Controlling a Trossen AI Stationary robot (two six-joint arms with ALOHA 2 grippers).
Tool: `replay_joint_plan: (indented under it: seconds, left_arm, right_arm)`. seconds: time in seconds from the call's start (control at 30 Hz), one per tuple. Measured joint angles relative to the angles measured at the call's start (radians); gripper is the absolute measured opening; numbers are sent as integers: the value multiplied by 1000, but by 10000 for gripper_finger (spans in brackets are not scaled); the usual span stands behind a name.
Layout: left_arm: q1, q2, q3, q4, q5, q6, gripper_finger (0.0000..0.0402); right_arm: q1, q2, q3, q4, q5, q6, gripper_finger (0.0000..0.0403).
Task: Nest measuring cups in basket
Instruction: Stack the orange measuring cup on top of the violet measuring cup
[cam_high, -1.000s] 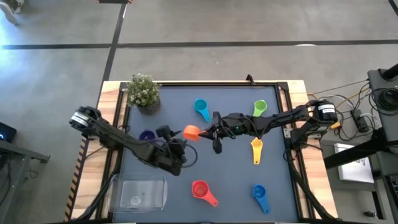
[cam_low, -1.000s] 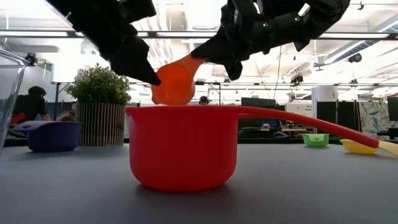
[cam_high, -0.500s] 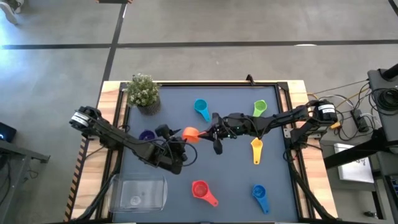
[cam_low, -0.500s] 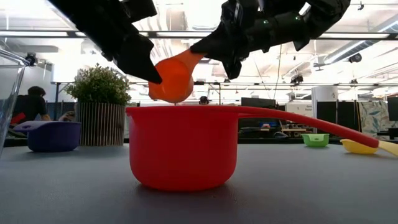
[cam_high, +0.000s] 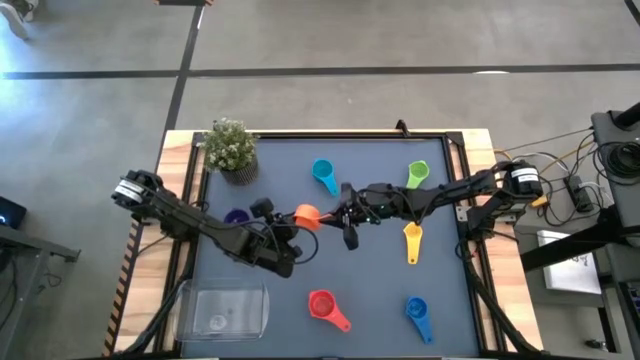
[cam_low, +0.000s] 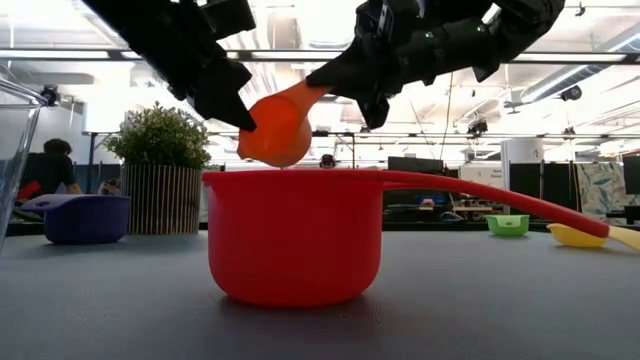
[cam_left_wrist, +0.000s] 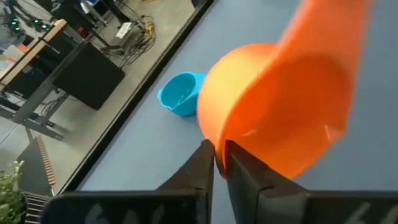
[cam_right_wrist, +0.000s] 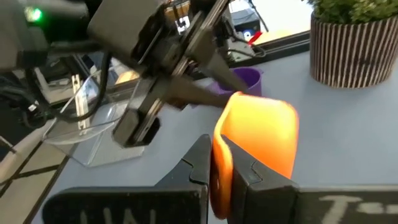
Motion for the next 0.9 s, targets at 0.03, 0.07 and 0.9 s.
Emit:
replay_joint_plan:
  seconds: [0.03,0.07,0.9]
  left_arm:
    - [1,0,0,-1,1,2,13]
    - [0,0,0,-2,1,2,14]
    - [4,-81,8,-194,234,-109,0]
  right_arm:
    - [0,0,0,-1,0,0,9]
    - [-1,0,0,-3,-1,0,9]
    - [-1,-207,-1,-262,19,-100,163]
